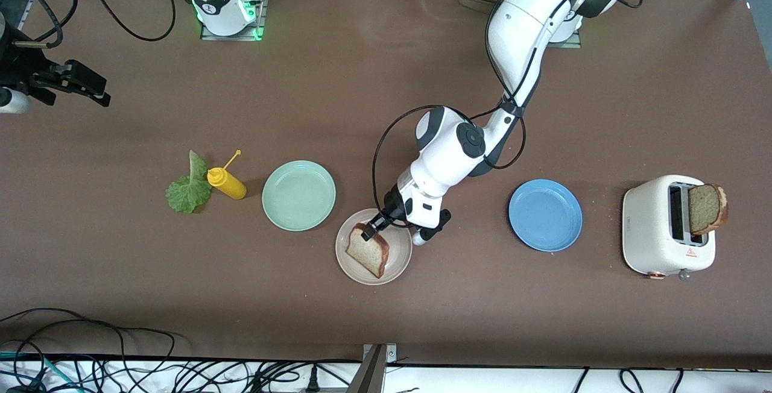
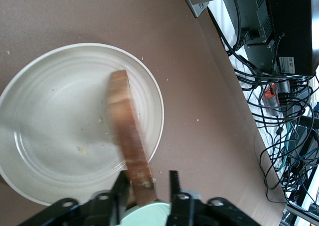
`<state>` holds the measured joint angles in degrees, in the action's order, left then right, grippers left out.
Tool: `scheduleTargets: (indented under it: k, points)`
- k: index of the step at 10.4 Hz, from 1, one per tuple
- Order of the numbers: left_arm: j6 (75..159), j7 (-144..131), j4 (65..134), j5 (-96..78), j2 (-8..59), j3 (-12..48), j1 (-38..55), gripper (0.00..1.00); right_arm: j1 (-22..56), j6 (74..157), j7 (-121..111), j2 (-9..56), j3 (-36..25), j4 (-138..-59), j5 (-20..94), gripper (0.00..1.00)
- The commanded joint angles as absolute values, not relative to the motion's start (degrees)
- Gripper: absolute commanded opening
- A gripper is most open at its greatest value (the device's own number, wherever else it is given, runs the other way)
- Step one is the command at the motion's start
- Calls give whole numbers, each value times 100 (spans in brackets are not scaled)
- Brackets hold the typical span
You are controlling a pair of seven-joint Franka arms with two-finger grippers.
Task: Make sandwich on beige plate with both arms
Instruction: 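Return the left gripper to the toaster while the right gripper reaches the lettuce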
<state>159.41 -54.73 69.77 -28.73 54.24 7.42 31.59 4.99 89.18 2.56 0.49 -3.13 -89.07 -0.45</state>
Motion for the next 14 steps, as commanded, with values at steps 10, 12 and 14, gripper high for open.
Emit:
scheduleTargets:
  k: [10,12,14]
  points:
    - [13784,-5388,7049,-2101,5011,624,2945,100,510,8807,316,70,-316,-8789,18,100]
    - [12889,-5370,7040,-1735,4538,554,2629,100,510,8807,325,70,-316,-8789,18,100]
    - [12290,-5361,7049,-1110,4150,562,2269,100,510,8807,299,70,-334,-8789,18,100]
